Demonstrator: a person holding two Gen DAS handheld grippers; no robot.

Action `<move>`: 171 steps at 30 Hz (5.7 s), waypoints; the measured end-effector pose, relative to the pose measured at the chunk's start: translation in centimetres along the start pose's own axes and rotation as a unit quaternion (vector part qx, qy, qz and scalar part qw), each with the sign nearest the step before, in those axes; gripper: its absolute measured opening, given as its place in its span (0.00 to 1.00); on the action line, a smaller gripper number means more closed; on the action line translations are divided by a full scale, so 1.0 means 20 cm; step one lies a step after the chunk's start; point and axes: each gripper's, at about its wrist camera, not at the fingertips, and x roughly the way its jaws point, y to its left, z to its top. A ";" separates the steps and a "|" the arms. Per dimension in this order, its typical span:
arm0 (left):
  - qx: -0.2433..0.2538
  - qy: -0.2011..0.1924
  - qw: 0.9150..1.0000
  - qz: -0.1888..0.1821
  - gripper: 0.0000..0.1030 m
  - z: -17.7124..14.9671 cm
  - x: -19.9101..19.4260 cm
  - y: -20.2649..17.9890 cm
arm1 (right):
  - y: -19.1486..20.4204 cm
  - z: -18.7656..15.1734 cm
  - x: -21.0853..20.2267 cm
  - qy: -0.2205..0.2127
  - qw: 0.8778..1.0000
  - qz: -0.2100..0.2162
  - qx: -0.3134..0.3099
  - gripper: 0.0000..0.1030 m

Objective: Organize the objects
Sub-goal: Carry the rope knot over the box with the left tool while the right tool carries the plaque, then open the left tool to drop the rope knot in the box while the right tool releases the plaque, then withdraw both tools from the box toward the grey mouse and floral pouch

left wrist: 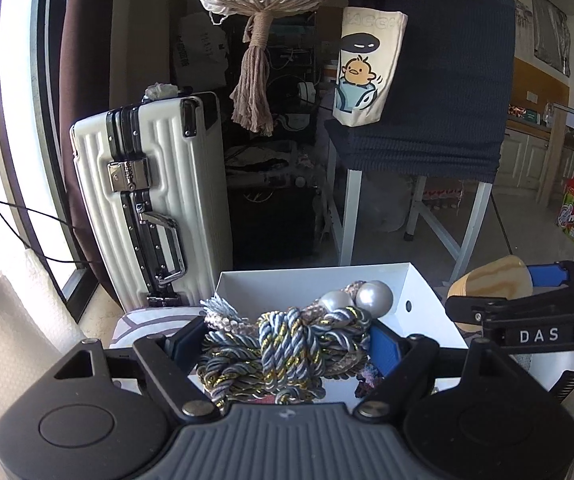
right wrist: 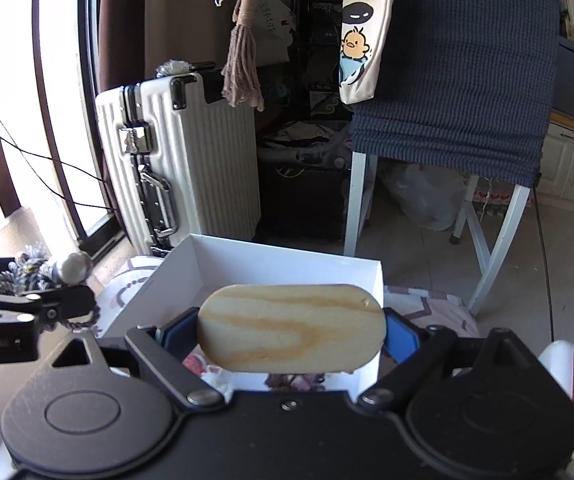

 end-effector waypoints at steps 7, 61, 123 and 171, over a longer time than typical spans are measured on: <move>0.009 0.031 0.999 0.013 0.80 0.04 0.26 0.02 | -0.07 0.08 0.28 0.016 1.000 -0.007 -0.020 0.91; 0.063 0.190 0.979 -0.027 0.93 -0.16 0.90 -0.19 | -0.16 -0.04 0.88 0.157 0.987 0.009 0.023 0.98; -0.021 0.069 0.997 0.004 1.00 -0.17 -0.20 0.10 | 0.07 -0.20 -0.35 -0.015 0.999 -0.045 0.020 1.00; -0.056 0.017 0.998 0.034 1.00 -0.33 -0.29 0.18 | 0.06 -0.40 -0.35 -0.059 0.996 -0.041 0.044 1.00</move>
